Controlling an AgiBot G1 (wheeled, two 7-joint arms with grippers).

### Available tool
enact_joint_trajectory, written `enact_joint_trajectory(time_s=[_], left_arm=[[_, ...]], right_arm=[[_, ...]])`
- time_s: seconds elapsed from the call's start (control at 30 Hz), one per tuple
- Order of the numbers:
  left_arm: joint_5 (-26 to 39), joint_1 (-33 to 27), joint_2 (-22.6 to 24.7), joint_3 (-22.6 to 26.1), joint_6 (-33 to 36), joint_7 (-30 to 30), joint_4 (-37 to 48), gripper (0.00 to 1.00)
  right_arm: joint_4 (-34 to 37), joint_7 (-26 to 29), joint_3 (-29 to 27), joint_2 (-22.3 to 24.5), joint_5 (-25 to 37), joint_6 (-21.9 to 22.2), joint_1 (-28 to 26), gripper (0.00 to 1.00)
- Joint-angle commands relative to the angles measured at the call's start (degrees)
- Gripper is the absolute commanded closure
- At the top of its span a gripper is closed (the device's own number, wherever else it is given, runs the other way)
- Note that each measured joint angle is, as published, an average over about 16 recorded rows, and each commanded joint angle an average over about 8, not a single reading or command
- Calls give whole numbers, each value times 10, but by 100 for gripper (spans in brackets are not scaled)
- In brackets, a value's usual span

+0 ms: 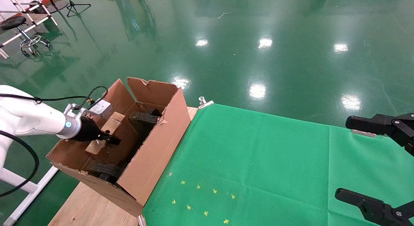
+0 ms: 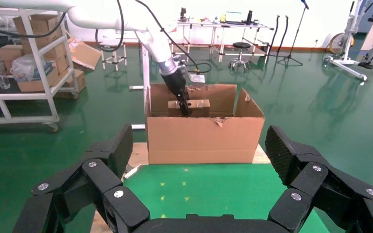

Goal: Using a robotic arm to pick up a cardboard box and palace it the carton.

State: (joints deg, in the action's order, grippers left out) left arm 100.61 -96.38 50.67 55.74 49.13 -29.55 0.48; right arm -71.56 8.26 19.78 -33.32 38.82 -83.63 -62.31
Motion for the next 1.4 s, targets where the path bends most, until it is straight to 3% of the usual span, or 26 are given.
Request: enact_joint_trajectory(time_s=[0.03,0.17,1.03,1.4], left_arm=[[-3,6,4,-2,-4,-2,-1,46],[-6,10,5,-4,-7,-2,-2,0],[1,-10,1,1,-18,2,-9,0],[-45,-31,-40,-30,8,50,-90,0]], right_arm=[[0,0,0,0,0,0,0,0],[0,0,0,0,0,0,0,0],[0,0,0,0,0,0,0,0],[0,0,0,0,0,0,0,0]])
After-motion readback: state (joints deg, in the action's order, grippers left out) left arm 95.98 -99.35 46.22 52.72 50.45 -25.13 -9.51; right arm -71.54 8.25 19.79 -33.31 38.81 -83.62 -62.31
